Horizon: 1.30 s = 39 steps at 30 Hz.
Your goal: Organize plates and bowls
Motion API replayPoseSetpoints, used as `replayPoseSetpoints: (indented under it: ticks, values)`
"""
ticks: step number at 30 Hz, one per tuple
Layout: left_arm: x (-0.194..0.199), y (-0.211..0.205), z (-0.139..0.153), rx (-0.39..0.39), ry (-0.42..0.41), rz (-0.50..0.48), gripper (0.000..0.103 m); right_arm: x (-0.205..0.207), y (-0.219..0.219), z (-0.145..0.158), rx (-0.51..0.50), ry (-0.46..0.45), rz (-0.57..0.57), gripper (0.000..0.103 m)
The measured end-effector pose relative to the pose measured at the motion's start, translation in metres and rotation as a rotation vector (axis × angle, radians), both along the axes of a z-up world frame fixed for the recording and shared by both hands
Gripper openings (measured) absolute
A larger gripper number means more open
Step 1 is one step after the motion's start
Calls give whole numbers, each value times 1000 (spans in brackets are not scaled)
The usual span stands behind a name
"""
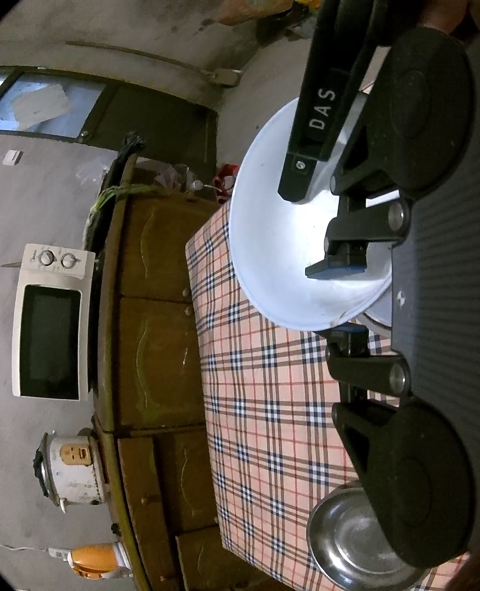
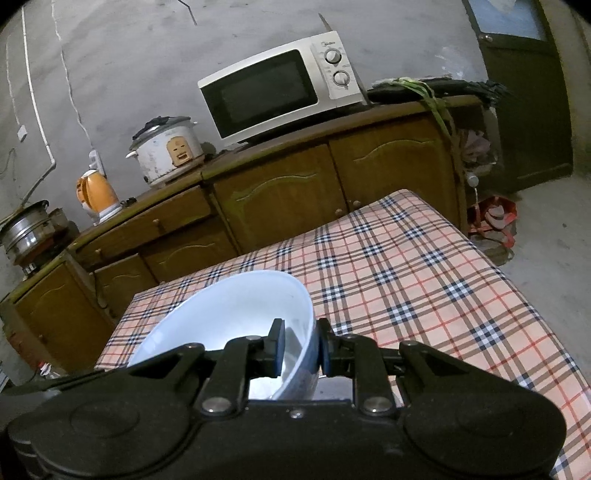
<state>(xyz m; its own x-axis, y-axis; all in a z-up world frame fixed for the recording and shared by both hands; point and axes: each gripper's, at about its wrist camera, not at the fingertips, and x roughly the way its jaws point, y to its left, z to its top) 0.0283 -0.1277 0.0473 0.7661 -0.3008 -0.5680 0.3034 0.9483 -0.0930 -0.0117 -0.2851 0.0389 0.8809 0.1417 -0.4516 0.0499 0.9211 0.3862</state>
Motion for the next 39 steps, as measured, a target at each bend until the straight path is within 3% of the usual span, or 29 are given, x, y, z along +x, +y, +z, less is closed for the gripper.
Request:
replayPoseSetpoints:
  ticks: [39]
  values:
    - [9,-32,-36,67,91,-62,23,2,-36,-52,72,110,-29,25]
